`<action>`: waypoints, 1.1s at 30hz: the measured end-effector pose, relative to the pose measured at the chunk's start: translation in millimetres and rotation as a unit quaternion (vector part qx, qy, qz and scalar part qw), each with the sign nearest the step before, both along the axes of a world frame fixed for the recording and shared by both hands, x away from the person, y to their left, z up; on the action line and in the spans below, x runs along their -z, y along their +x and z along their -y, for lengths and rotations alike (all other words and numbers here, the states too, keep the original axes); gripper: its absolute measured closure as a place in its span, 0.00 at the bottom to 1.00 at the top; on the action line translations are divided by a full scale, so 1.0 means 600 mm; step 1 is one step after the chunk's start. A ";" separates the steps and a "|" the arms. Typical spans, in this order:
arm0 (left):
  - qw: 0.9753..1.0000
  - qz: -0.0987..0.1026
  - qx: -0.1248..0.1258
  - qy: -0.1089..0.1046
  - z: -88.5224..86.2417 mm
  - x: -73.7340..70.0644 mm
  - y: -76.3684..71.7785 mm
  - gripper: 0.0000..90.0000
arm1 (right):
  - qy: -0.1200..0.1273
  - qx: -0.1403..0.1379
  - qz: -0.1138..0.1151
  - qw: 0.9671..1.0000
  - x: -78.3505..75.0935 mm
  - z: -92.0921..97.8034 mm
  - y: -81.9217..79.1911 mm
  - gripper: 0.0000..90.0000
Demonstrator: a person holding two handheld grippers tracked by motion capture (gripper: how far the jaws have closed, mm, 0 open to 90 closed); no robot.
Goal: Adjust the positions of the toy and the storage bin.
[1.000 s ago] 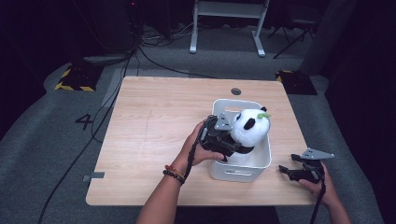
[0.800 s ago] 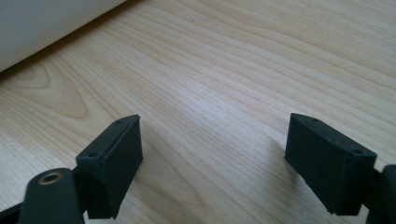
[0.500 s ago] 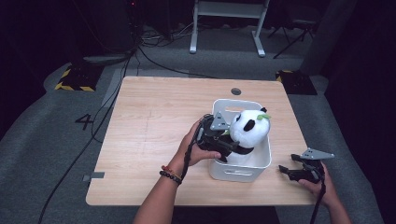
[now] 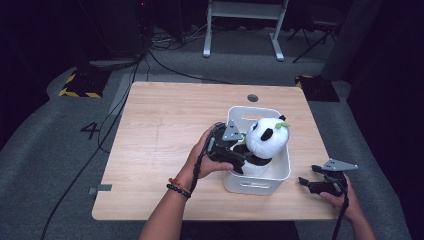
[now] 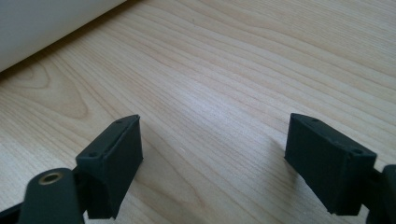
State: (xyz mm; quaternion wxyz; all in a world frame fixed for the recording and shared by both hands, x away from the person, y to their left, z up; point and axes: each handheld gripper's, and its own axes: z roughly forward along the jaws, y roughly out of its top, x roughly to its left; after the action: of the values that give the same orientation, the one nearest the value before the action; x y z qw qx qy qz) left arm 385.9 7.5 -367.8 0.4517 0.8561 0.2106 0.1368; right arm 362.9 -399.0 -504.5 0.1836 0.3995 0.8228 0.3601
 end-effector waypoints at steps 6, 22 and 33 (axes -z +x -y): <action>1.000 0.008 0.000 0.006 -0.009 -0.004 -0.005 0.18 | 0.000 0.000 0.000 1.000 0.000 0.000 0.000 0.21; 0.999 0.027 -0.015 0.014 -0.065 -0.010 -0.031 0.18 | 0.000 0.001 0.000 1.000 0.000 0.000 0.000 0.21; 0.999 0.032 -0.032 0.023 -0.099 -0.004 -0.042 0.19 | 0.000 0.001 0.000 1.000 0.000 0.000 0.000 0.21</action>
State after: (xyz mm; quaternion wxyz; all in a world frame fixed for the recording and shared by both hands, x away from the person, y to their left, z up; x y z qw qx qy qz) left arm 360.7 66.7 -365.1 0.4339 0.8541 0.2203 0.1833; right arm 363.1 -399.0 -504.5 0.1839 0.3998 0.8226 0.3601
